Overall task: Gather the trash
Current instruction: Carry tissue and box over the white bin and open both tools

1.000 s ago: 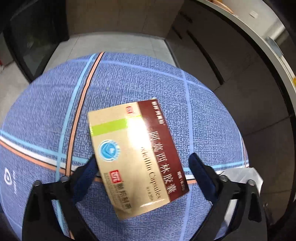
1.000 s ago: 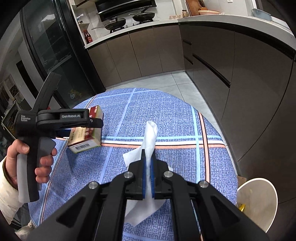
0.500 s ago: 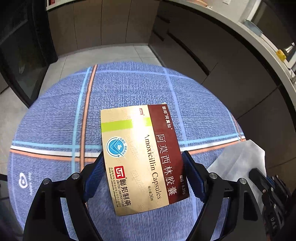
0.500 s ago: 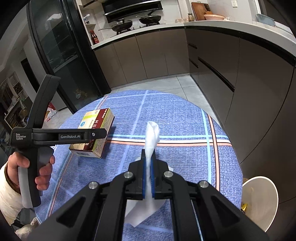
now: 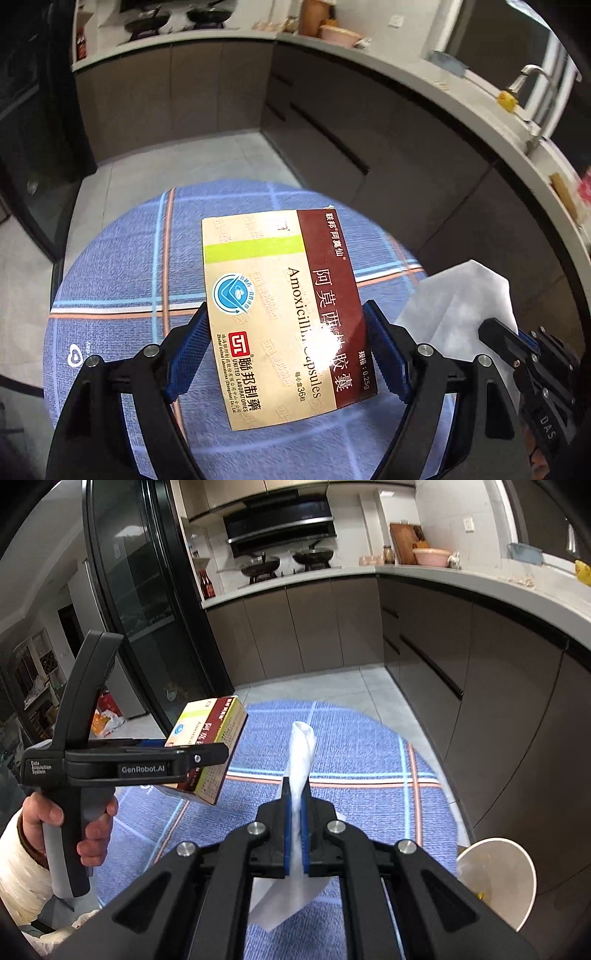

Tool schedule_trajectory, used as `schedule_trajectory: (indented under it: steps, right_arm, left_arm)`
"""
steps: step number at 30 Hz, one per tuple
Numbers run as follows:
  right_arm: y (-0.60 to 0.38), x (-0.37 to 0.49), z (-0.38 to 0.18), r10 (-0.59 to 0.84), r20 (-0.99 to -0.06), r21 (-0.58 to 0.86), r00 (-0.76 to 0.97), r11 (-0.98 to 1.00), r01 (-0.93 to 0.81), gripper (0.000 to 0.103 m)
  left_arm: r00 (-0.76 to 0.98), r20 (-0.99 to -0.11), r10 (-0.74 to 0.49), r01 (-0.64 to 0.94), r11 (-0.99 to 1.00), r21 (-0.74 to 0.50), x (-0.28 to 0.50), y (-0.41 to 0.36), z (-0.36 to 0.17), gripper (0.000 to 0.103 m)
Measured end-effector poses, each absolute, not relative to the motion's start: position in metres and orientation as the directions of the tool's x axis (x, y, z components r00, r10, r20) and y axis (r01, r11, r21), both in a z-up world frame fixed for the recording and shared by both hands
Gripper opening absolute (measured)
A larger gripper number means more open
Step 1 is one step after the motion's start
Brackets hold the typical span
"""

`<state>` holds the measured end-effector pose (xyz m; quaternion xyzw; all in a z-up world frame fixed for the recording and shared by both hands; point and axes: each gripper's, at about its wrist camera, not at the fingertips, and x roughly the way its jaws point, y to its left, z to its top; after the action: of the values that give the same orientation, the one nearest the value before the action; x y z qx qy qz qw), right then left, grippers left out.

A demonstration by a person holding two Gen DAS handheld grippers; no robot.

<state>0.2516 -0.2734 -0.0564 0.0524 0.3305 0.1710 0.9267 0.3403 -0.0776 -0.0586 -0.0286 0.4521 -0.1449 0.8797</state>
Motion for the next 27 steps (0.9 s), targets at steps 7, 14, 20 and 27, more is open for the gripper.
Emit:
schedule_trajectory:
  steps: [7,14,20,27]
  right_arm:
    - [-0.31,0.217,-0.035,0.301,-0.56,0.189,0.772,0.953,-0.235,0.006]
    - [-0.37,0.182,-0.035,0.216,-0.535,0.211,0.817,0.97,-0.119,0.006]
    - [-0.425,0.163,-0.056,0.147,-0.542,0.241,0.827,0.97,-0.014,0.006]
    - [-0.486,0.149,-0.101,0.088,-0.58,0.294,0.81,0.95,0.107,0.007]
  left_arm:
    - [0.566,-0.733,-0.377,0.386,0.907,-0.169,0.301,-0.119,-0.025,0.076]
    - [0.535,-0.688,-0.49,0.534,0.827,-0.173,0.271,-0.177,-0.017,0.076]
    - [0.464,-0.686,-0.56,0.635,0.751,-0.183,0.265,-0.236,-0.027,0.076]
    - [0.37,-0.719,-0.588,0.702,0.684,-0.198,0.265,-0.296,-0.051,0.076]
